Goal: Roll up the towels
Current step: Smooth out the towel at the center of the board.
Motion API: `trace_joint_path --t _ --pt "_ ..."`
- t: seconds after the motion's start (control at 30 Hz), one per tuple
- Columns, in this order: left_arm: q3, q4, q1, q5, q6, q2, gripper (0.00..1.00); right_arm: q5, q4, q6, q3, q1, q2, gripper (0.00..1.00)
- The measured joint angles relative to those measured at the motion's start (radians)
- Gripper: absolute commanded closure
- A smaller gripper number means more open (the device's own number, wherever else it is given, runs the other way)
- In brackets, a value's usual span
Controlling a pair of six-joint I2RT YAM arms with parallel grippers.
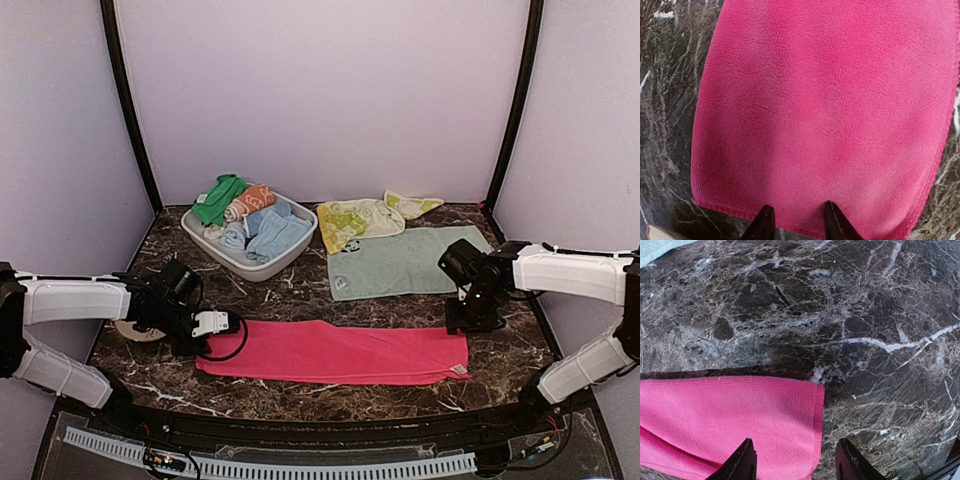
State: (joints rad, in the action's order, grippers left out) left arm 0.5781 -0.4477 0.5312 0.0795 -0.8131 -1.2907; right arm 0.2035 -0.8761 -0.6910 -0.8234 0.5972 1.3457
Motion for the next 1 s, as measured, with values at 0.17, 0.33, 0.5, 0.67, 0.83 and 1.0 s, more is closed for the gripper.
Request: trace_joint_path --t 0.17,0.33,0.5,0.67,0.83,1.0 --pt "-0.055 0.083 0.004 -0.048 -0.024 0.05 0.66 -0.002 0.067 0.023 0.026 -0.047 0.041 0.56" --pt "-0.123 0.173 0.009 -0.094 -0.058 0.106 0.66 -0.02 0.134 0.039 0.03 -0.063 0.09 0.77" --pt "-0.156 0.22 -0.004 -0.135 -0.075 0.134 0.67 -0.043 0.196 0.056 0.037 -0.072 0.159 1.0" --pt "-0.158 0.212 -0.027 -0.161 -0.085 0.143 0.66 -0.037 0.204 0.069 0.003 -0.132 0.171 1.0" --pt "-0.143 0.103 -0.037 -0.159 -0.08 0.184 0.6 -0.025 0.219 0.071 -0.024 -0.159 0.169 0.88" --pt "-0.062 -0.075 -0.04 -0.075 -0.055 0.221 0.53 -0.026 0.213 0.086 -0.022 -0.16 0.14 0.55"
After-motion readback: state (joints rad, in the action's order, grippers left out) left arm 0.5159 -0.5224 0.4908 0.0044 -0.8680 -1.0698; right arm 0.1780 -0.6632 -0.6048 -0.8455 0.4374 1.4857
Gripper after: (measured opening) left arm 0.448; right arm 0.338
